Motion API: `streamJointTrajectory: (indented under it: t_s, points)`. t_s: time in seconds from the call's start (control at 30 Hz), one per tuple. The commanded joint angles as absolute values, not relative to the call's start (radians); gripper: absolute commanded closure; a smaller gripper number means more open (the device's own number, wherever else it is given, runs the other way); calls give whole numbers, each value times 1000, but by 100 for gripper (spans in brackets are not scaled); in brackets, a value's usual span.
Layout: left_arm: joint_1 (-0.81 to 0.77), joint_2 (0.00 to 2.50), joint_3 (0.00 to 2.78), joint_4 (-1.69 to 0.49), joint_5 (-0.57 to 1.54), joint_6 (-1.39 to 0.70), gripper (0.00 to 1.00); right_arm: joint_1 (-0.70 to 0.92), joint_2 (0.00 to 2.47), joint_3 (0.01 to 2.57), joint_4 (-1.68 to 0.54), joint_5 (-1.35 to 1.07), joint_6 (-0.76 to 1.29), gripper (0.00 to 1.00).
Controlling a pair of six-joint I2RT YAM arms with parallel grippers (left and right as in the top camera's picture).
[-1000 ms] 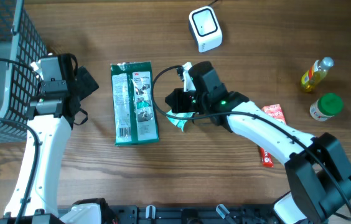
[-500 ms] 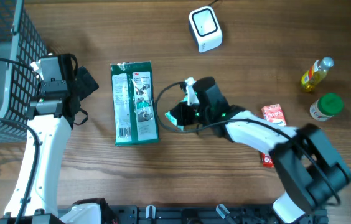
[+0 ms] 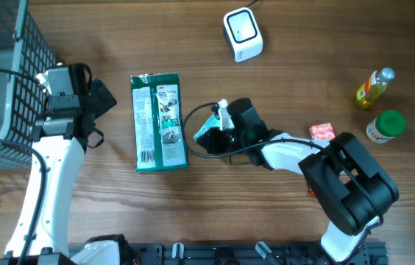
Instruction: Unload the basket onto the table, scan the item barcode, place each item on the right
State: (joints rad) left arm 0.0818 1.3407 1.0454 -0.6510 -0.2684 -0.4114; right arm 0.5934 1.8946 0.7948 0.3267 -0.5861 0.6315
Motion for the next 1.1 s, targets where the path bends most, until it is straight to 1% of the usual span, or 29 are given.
streamJointTrajectory:
  t_s: [0.0,0.13,0.2,0.3,0.37,0.63,0.77,1.07]
  points:
    - [88,1336,1054,-651,-281,-400,0,591,1827,825,439,-819,632,96]
    - [88,1336,1054,-651,-281,-400,0,591,1750,836,435,-799,622,96]
    - [88,1336,1054,-651,-282,-400,0,591,1734,836,413,-768,575,96]
    - [88,1336,1054,-651,-282,-400,0,589,1736,836,312,-641,552,96]
    - [88,1336,1054,-651,-281,-400,0,581,1736,836,270,-600,549,96]
    - [88,1336,1054,-651,-282,-400,0,502,1738,836,175,-599,548,96]
    - [88,1336,1054,-651,-282,-400,0,498,1746,835,130,-590,499,96]
    - [88,1336,1054,-651,-281,-400,0,498,1800,810,113,-524,498,95]
